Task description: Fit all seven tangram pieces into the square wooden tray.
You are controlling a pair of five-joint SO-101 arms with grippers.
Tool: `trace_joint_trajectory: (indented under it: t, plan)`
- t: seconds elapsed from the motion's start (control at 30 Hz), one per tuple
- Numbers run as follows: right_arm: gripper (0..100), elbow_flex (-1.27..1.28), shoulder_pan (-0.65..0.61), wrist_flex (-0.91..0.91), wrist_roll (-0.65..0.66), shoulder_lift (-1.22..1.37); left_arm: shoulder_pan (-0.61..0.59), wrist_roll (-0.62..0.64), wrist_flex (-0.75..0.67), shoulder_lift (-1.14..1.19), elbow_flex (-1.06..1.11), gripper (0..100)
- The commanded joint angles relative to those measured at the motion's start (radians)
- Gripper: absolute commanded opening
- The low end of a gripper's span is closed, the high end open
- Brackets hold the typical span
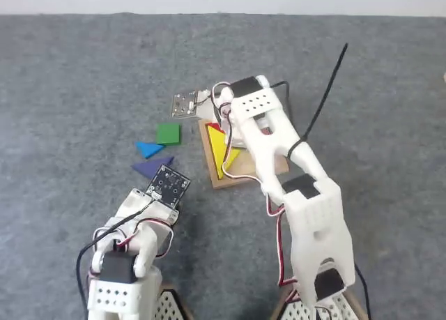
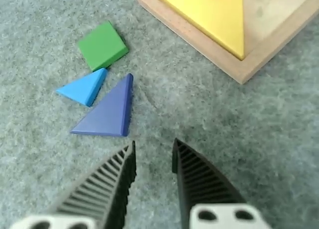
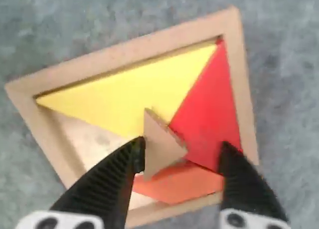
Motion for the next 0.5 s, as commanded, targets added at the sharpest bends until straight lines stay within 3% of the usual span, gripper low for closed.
trace_joint_trajectory:
  t: [0.0,0.17,0.33,0.47]
  plan:
    - [29.6,-0.081,-0.004,0.005,-0.025,-0.024,-0.005,0.009,0.009,-0.012,-0.01,12]
    - [27.0,-0.149,0.019,0.018,-0.138,-0.024,-0.006,0.009,0.009,-0.012,-0.01,12]
    - [26.3,-0.189,0.074,0.156,-0.235,-0.067,-0.008,0.009,0.009,-0.012,-0.01,12]
    - [26.3,-0.183,0.091,0.162,-0.408,-0.183,-0.005,0.009,0.009,-0.012,-0.01,12]
